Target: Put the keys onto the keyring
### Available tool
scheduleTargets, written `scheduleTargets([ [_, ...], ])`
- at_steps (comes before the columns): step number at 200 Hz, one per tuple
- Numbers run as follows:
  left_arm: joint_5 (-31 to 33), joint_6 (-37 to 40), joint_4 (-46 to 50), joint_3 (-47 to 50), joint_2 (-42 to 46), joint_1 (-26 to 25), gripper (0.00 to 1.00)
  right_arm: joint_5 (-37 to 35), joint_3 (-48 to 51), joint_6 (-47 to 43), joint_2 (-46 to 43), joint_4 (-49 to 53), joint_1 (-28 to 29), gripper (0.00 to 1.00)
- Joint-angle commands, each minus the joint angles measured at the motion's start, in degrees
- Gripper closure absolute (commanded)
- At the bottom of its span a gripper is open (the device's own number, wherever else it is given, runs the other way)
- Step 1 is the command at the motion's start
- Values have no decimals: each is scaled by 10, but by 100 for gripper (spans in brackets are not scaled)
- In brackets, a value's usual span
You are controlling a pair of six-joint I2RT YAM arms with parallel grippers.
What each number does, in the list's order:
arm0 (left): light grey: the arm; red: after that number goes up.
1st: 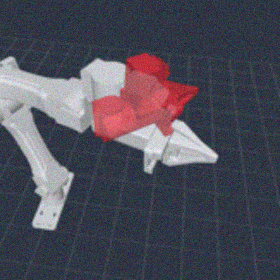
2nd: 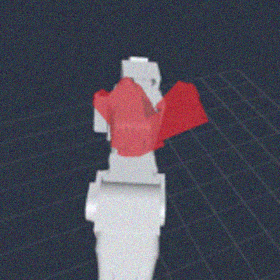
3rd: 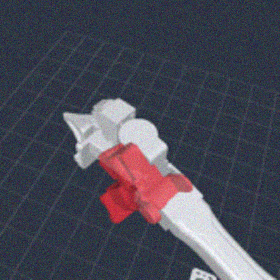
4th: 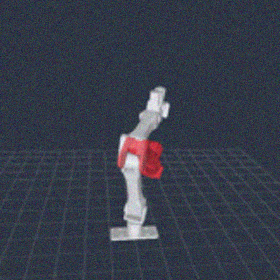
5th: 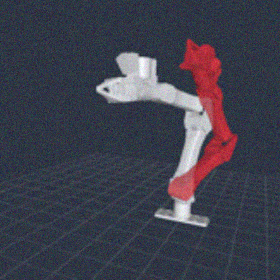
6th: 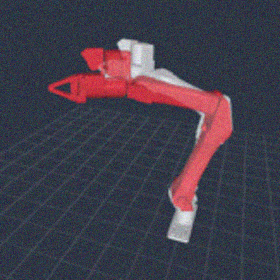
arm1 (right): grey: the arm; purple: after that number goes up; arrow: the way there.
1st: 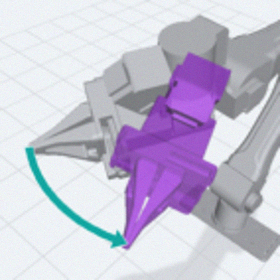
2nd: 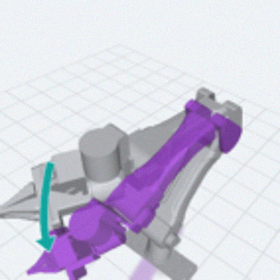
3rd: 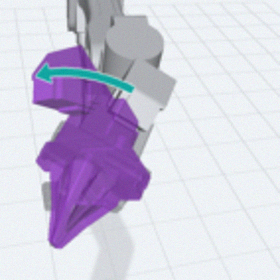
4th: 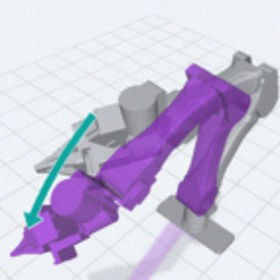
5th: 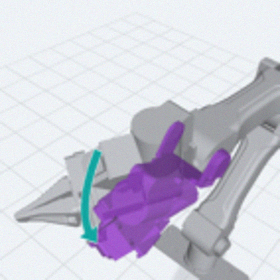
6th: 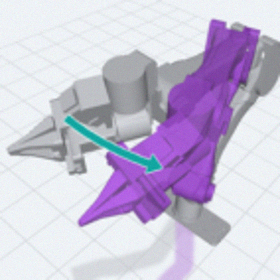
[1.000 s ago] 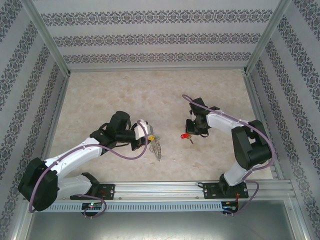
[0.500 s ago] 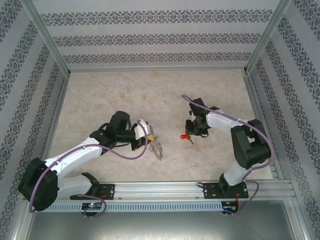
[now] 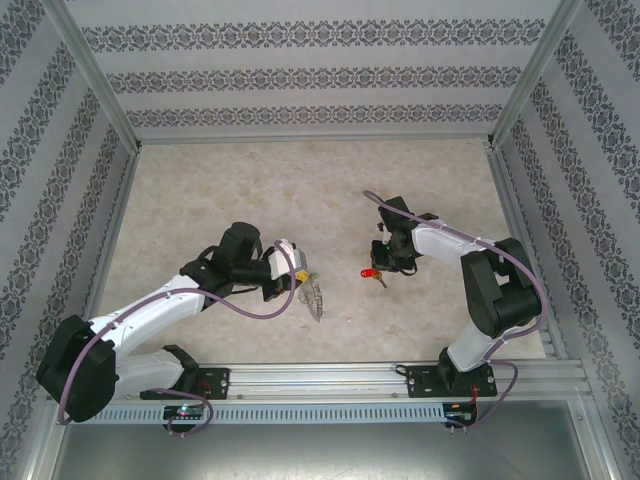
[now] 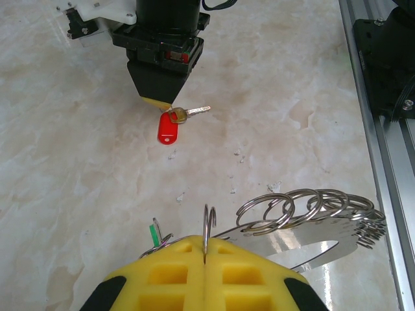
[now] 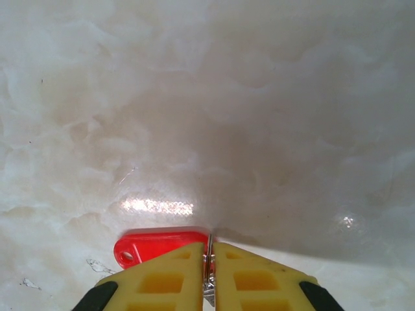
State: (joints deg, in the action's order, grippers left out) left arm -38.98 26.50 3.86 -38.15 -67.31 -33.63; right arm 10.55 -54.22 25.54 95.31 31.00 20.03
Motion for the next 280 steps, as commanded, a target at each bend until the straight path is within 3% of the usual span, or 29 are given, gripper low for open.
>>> scheduleTargets([
  [1,-22,-6,-7,-8,3,2,100,2,1,-4,7,7,4,88],
  [132,-20,-7,-3,-5,7,2,100,5,-6,-7,17,10,6,86],
  [163,-22,-5,-2,-7,7,2,100,-3,-5,-5,6,9,6,91],
  [220,-24,-6,-3,-7,5,2,100,-7,-6,-3,-4,10,5,84],
  [280,-23,-3,4,-8,8,2,100,-8,-8,-1,-4,6,6,87],
])
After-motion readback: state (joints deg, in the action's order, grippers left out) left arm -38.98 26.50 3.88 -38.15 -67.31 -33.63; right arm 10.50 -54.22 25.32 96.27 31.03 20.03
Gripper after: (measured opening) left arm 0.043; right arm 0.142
